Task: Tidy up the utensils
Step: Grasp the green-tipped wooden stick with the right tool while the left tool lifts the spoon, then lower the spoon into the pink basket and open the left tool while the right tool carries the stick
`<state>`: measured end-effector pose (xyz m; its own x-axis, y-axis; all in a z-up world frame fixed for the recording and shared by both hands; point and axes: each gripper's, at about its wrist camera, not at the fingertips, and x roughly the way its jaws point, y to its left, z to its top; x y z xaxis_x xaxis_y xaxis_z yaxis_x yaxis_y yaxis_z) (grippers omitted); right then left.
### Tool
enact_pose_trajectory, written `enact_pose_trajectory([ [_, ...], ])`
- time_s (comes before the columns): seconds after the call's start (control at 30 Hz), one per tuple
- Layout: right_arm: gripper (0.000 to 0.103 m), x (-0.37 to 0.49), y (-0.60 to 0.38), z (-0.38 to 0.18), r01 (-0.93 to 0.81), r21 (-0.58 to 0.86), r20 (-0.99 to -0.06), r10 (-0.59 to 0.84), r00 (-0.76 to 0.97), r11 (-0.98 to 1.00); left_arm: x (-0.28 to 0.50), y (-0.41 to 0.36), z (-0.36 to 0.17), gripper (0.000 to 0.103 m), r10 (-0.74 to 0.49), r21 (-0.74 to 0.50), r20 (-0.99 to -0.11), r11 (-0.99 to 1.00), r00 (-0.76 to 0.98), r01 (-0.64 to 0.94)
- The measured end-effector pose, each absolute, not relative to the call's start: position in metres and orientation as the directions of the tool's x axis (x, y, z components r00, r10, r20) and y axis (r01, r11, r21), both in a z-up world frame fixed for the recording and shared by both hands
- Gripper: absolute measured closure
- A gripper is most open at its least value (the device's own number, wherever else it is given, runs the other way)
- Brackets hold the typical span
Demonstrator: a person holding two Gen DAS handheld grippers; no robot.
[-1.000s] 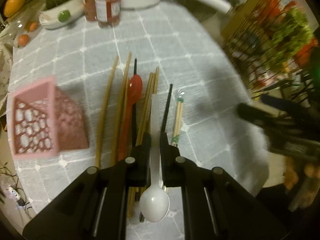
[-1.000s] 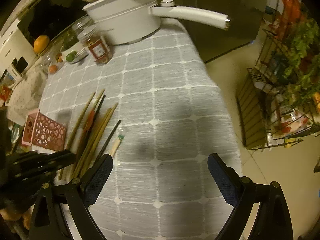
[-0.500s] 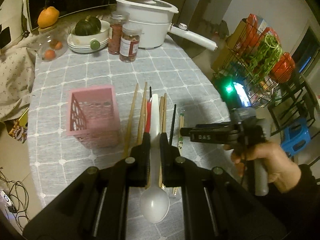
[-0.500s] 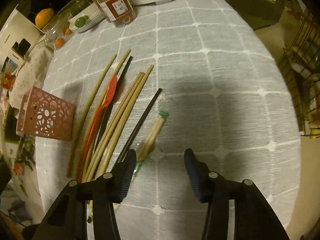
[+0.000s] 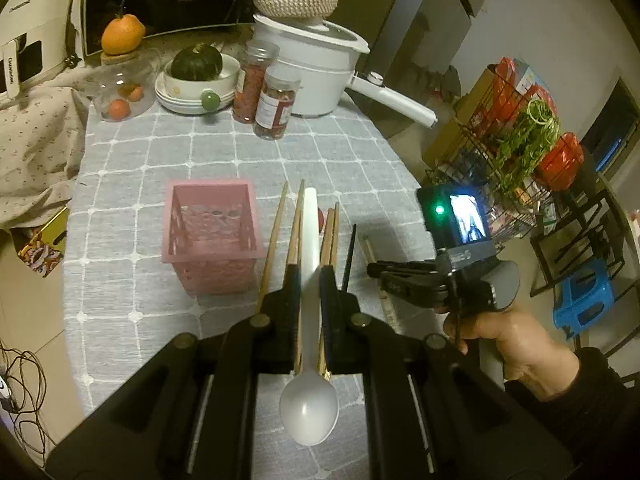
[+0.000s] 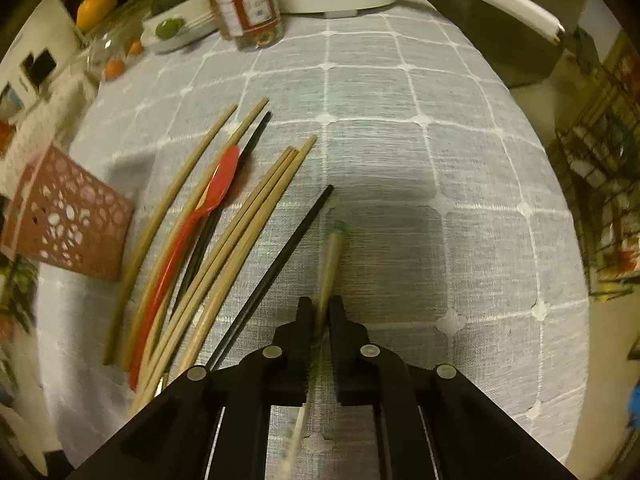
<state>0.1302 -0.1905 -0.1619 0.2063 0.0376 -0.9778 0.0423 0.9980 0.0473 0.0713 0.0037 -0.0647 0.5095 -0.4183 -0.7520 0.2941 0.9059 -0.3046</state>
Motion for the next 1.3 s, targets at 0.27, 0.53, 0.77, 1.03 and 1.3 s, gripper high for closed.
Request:
enact_pose_trajectory([
  [0.27,0.098,0.121,-0.210,-0.113,0.083,0.140,-0.934,0.103,0.343,0.987,0.064,0.013,-0.044,0.092,-0.419,-0.306,-0.683,0.908,0.598,0.286],
  [0.53,0.098,0.105,-0.204,-0.050,0.031,0.211,-0.839,0.164,0.518,0.977,0.060,0.030,-0.014,0.092,-0.381,-0.287,-0.527,0.921,0.760,0.263],
  [0.77,0.098,0.086,-0.196,-0.022,-0.017,0.207,-0.791,0.177,0.586,0.978,0.071,0.043,-0.017,0.092,-0.246,-0.246,-0.336,0.955,0.909,0.167],
  [1.03,0.098,0.088,-0.196,-0.022,-0.018,0.202,-0.792,0.174,0.585,0.979,0.100,0.041,-0.049,0.092,-0.098,-0.161,-0.302,0.986,0.948,0.051],
  [1.3,0.098,0.091,-0.197,-0.027,-0.019,0.198,-0.793,0.171,0.585,0.980,0.108,0.026,-0.068,0.092,-0.069,-0.075,-0.290,0.996,0.955,0.049],
])
